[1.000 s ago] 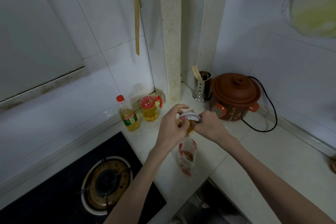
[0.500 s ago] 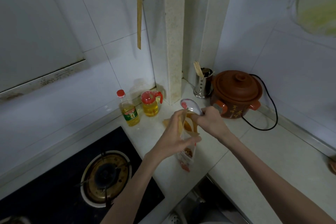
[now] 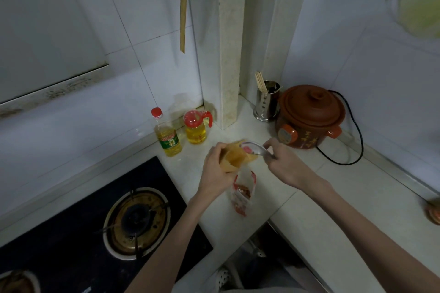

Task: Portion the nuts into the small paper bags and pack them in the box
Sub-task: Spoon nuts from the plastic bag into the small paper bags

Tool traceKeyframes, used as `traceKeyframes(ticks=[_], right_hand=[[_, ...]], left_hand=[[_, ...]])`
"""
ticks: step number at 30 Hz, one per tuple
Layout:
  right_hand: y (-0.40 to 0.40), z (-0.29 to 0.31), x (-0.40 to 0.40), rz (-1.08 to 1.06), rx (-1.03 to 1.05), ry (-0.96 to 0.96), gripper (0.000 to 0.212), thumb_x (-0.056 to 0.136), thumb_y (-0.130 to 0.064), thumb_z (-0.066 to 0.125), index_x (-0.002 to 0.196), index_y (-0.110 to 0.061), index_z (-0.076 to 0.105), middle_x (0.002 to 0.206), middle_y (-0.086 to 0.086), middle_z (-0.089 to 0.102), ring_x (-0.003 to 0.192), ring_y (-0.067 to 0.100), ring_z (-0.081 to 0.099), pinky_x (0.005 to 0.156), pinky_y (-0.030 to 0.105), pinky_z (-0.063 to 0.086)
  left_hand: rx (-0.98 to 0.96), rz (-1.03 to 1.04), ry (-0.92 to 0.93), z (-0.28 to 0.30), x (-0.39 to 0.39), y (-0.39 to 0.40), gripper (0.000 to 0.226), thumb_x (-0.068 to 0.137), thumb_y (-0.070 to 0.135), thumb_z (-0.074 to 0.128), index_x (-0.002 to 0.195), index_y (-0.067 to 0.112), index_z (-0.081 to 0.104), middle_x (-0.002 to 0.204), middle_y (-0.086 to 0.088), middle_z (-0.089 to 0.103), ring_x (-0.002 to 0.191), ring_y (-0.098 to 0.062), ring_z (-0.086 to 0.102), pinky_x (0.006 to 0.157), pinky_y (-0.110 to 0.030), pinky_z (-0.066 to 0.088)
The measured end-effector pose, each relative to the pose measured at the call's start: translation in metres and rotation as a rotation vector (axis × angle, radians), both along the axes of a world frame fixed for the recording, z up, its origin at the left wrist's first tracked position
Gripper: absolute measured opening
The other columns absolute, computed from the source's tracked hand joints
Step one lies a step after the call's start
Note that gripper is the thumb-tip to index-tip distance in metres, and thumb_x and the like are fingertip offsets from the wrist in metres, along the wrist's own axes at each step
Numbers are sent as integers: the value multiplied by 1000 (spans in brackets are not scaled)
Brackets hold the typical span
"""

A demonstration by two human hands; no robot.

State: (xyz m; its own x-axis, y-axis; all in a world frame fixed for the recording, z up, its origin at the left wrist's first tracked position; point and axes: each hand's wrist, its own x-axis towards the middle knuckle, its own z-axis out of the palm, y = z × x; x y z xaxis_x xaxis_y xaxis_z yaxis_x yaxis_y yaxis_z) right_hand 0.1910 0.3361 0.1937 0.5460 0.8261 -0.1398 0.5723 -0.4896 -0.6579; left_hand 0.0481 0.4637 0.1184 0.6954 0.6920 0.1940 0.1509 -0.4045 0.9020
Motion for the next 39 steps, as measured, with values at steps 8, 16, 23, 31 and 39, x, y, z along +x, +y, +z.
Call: traceKeyframes(ticks=[8,16,23,31,39], right_hand=[[-1,-15,12,232,-485,-332,24,83,-5,48,102,0,60,102,18,62,91,30,61,69,35,48],[50,-18,-27,495,-520,-525,22,89,-14,56,107,-2,60,112,16,56,103,32,58,67,30,38],[81,-63,-39,490,-650,-202,24,84,-2,60,63,-8,49,61,3,47,50,12,45,40,21,31],[26,-93,38,112,-508,-29,21,78,-5,54,94,1,66,88,14,65,83,27,63,67,28,48],[-39,-132,83,-119,-504,202,18,71,8,51,66,-6,60,54,6,62,49,24,56,33,15,38]], left_hand=[[-228,177,180,-57,-30,-8,33,69,22,71,91,38,52,82,11,64,74,2,60,56,-10,43],[-356,207,291,-84,-36,-17,38,70,18,70,97,36,50,82,11,62,73,-3,60,52,-18,42],[-485,136,328,-96,-32,-24,35,71,15,73,87,35,49,83,8,61,66,9,59,47,-7,42],[-502,158,334,-109,-22,-20,34,63,28,76,85,35,51,77,14,60,65,13,59,47,-4,41],[-620,116,554,-116,29,-12,45,77,20,76,117,18,57,105,0,64,90,-15,61,62,-20,45]])
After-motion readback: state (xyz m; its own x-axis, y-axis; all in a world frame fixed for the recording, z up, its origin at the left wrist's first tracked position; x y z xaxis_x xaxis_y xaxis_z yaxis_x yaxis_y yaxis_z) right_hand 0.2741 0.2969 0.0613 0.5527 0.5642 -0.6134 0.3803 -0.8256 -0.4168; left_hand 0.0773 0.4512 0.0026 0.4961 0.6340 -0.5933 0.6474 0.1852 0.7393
